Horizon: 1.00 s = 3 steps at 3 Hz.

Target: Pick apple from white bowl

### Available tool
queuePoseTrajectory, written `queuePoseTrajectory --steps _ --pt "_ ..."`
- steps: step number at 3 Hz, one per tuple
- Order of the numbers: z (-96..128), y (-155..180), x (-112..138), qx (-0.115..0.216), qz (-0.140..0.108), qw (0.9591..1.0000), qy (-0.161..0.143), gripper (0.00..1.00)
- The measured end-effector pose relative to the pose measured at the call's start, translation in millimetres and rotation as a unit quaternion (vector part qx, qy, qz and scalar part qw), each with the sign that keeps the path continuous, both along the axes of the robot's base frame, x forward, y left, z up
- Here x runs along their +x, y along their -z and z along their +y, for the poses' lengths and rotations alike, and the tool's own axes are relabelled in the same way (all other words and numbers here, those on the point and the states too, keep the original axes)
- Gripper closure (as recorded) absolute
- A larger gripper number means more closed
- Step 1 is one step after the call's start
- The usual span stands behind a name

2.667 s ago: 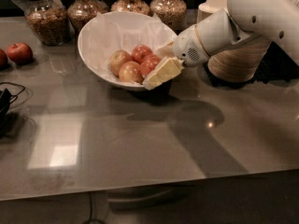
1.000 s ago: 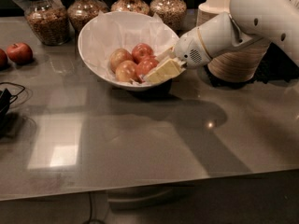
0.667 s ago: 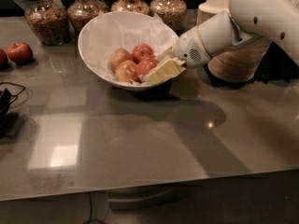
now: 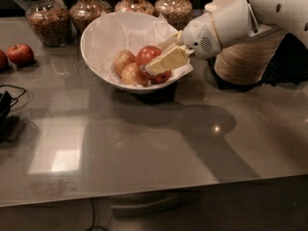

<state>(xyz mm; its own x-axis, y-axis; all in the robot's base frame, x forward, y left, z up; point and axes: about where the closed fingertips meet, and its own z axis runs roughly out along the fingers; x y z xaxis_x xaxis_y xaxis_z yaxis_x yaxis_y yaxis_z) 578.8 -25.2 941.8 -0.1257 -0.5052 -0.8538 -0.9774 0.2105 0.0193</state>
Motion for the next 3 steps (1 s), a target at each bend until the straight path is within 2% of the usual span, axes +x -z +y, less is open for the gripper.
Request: queuePoseTrajectory --steps 1,2,3 --pt "0 -16 -1 0.027 -0.009 0.9996 -0.005 1.0" --pt "-4 -28 11 0.045 -0.026 0.9983 -0.026 1.0" --pt "-4 -28 11 0.045 -0.026 0.9983 -0.026 1.0"
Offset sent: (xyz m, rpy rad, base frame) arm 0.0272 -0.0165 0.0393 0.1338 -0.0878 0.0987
